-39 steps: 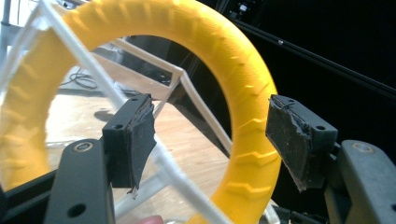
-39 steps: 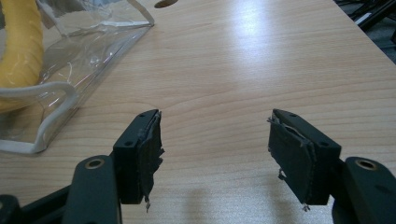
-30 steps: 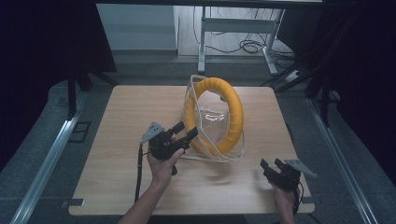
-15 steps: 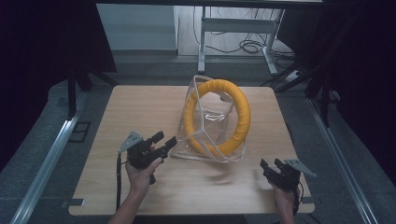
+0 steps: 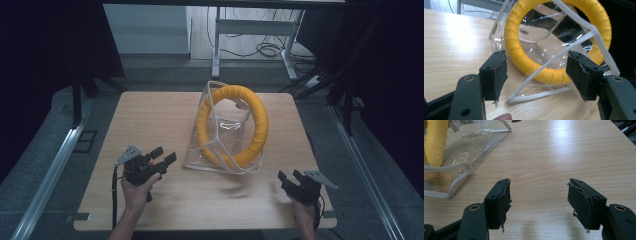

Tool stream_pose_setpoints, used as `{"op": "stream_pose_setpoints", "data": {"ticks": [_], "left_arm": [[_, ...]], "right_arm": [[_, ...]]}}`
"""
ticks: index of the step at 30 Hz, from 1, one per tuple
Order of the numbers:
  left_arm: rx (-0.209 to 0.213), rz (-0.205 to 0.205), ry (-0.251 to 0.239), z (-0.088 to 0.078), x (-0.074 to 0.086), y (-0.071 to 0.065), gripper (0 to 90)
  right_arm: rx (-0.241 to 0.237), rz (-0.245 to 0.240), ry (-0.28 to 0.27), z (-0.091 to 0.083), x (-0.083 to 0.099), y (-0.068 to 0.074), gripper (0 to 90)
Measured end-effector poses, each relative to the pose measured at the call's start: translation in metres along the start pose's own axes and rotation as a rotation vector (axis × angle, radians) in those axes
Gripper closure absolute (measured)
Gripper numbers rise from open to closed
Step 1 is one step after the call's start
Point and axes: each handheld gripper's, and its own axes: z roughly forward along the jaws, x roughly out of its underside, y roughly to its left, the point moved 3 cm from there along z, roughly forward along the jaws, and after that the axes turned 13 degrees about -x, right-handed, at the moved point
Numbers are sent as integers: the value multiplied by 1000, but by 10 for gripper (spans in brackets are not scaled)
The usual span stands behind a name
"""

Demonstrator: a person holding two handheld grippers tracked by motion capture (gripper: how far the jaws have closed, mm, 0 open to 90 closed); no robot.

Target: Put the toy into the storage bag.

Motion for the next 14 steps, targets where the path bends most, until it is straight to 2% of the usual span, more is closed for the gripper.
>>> {"op": "stream_pose_setpoints", "data": {"ticks": [7, 14], "left_arm": [[-12, -14, 29, 0, 2, 12, 339], [-21, -23, 22, -2, 1, 17, 340]], "right_arm": [[1, -3, 1, 0, 0, 0, 347], [-4, -11, 9, 1, 0, 1, 345]]}}
